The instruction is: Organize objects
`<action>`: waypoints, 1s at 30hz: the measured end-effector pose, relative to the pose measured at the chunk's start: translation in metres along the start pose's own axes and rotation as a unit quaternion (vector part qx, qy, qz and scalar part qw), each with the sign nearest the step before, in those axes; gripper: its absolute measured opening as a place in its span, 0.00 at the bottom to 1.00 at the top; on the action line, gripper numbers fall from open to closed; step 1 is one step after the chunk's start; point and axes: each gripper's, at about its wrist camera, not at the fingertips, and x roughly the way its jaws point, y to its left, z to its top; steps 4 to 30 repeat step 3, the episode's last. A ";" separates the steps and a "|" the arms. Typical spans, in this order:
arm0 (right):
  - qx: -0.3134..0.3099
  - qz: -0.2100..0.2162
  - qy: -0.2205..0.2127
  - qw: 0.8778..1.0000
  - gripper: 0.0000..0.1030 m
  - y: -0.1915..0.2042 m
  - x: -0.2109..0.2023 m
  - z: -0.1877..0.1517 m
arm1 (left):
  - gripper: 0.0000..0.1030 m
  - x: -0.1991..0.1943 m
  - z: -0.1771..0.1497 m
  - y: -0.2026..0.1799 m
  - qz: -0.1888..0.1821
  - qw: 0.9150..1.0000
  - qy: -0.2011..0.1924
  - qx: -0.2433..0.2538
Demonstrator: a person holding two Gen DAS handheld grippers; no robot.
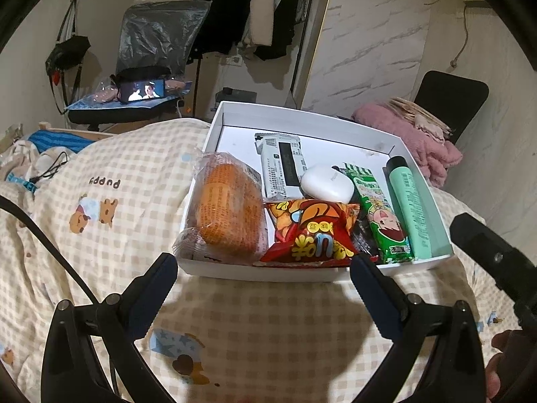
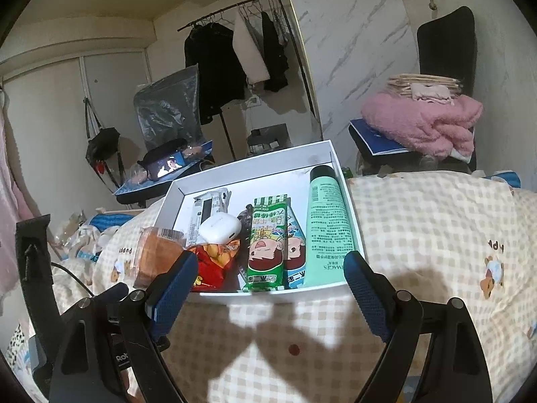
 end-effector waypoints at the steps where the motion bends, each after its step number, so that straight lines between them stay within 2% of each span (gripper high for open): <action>1: -0.001 0.001 0.000 1.000 0.87 0.001 0.000 0.000 | 0.99 -0.001 0.000 0.000 -0.002 1.000 -0.003 -0.001; 30: -0.004 0.003 0.001 1.000 0.87 0.001 0.000 -0.001 | 0.99 -0.002 0.000 0.001 0.002 1.000 -0.009 -0.001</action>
